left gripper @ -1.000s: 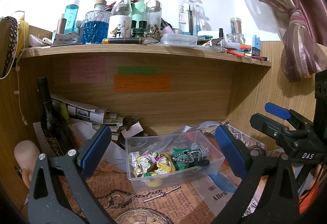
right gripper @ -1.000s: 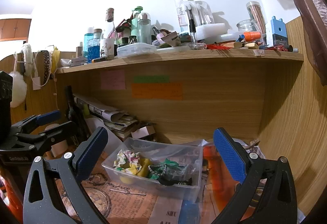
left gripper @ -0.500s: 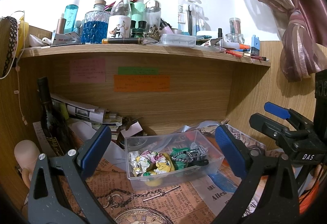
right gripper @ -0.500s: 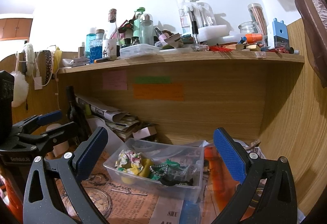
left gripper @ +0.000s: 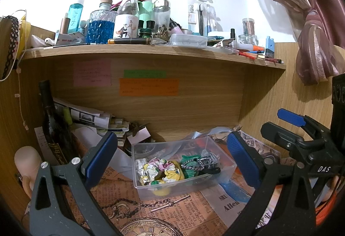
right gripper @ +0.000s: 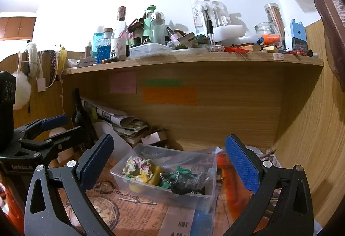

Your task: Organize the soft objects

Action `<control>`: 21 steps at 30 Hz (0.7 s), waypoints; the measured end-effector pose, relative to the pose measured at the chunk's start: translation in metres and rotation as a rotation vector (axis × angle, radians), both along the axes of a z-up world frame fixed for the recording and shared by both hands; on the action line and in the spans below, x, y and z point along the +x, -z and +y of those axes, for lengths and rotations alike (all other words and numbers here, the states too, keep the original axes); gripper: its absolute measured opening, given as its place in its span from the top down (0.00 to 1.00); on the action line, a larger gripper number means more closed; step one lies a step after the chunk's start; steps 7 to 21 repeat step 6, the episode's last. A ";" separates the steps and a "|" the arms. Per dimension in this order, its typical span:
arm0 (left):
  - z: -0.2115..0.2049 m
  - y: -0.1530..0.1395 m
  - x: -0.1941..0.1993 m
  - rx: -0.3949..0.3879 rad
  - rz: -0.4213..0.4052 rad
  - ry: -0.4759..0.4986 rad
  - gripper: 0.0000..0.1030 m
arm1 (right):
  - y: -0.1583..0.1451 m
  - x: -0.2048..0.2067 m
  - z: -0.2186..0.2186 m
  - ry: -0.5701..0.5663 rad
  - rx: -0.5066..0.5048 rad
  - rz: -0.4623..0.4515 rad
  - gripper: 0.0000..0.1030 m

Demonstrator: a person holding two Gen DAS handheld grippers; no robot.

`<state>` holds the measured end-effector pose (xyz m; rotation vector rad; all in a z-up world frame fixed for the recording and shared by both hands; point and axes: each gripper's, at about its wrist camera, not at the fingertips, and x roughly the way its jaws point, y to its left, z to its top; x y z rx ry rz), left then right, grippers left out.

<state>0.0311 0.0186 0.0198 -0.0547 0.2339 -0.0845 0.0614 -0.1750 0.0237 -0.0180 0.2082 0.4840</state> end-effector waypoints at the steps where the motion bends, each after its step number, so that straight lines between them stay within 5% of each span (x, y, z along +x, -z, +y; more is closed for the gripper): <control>1: 0.000 0.001 0.000 -0.001 0.002 0.002 0.00 | 0.000 0.000 0.000 -0.001 0.000 0.002 0.00; 21: 0.001 0.003 0.003 -0.003 0.013 0.006 0.00 | 0.002 0.003 0.001 -0.004 -0.004 0.010 0.00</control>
